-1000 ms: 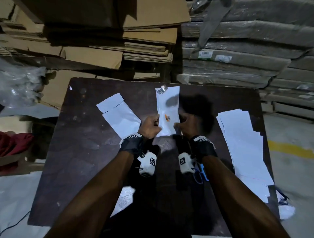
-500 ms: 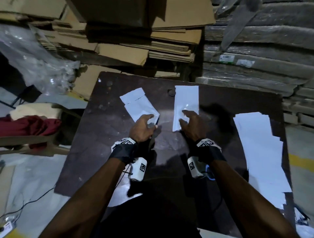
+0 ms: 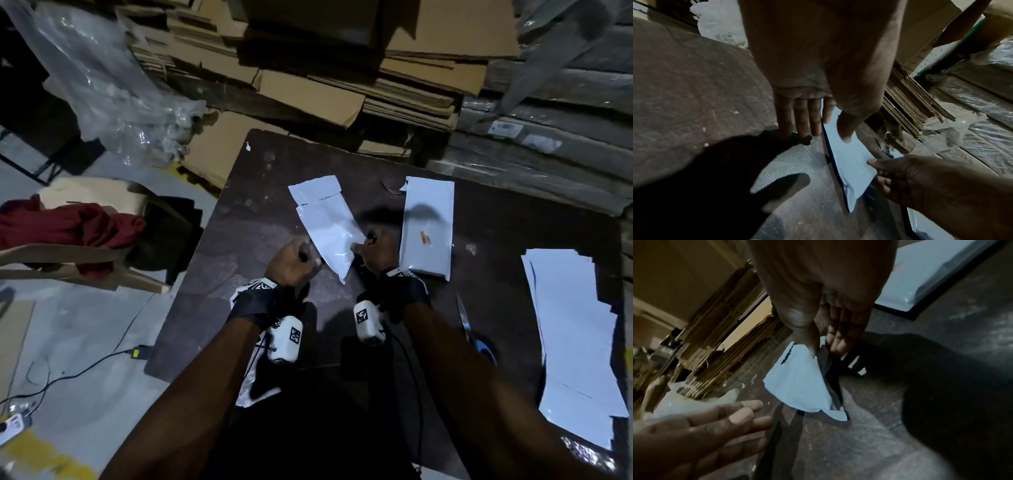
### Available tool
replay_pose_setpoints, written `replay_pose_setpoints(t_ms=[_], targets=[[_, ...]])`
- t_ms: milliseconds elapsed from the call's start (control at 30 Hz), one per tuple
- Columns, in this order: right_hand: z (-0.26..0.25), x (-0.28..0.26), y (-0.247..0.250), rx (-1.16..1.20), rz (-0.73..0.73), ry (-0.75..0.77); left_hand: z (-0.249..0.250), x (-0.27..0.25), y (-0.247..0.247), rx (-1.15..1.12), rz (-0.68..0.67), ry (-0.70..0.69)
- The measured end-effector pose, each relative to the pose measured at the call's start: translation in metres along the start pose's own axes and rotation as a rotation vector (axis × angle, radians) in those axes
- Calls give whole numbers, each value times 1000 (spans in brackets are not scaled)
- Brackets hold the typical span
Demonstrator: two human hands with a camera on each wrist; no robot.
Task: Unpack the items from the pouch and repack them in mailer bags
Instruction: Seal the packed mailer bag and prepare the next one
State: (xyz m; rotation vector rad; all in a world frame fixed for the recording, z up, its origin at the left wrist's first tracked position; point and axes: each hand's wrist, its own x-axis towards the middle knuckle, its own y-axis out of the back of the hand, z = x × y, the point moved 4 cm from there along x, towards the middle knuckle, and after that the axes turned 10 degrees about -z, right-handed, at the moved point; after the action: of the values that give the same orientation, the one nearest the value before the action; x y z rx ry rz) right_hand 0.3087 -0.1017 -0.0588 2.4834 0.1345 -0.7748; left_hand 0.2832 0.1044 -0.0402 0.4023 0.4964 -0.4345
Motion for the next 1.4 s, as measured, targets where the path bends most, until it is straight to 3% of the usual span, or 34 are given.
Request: replay_pose_setpoints(t_ms=[100, 300, 433, 633, 733, 900, 1000, 1100, 1200, 1400], targets=[[-2, -4, -6, 195, 9, -12, -5, 5, 2, -56, 6, 26], [-17, -27, -20, 536, -155, -6, -3, 9, 9, -443, 123, 12], [-25, -35, -27, 524, -199, 4, 4, 5, 23, -493, 195, -39], [-47, -37, -16, 522, -95, 93, 2, 0, 30, -423, 43, -50], [-52, -38, -9, 529, -134, 135, 4, -2, 33, -497, 68, -18], [-56, -32, 9, 407, -201, 120, 16, 7, 36, -559, 132, -41], [-47, -5, 37, 305, -45, 114, 26, 15, 38, -529, 157, -58], [-41, 27, 67, -42, 125, 79, 31, 26, 38, -516, 145, -62], [-41, 50, 83, -259, 157, 28, 37, 37, 37, -497, 132, -57], [-36, 76, 88, -378, 175, -61, 45, 55, 38, -438, 145, -24]])
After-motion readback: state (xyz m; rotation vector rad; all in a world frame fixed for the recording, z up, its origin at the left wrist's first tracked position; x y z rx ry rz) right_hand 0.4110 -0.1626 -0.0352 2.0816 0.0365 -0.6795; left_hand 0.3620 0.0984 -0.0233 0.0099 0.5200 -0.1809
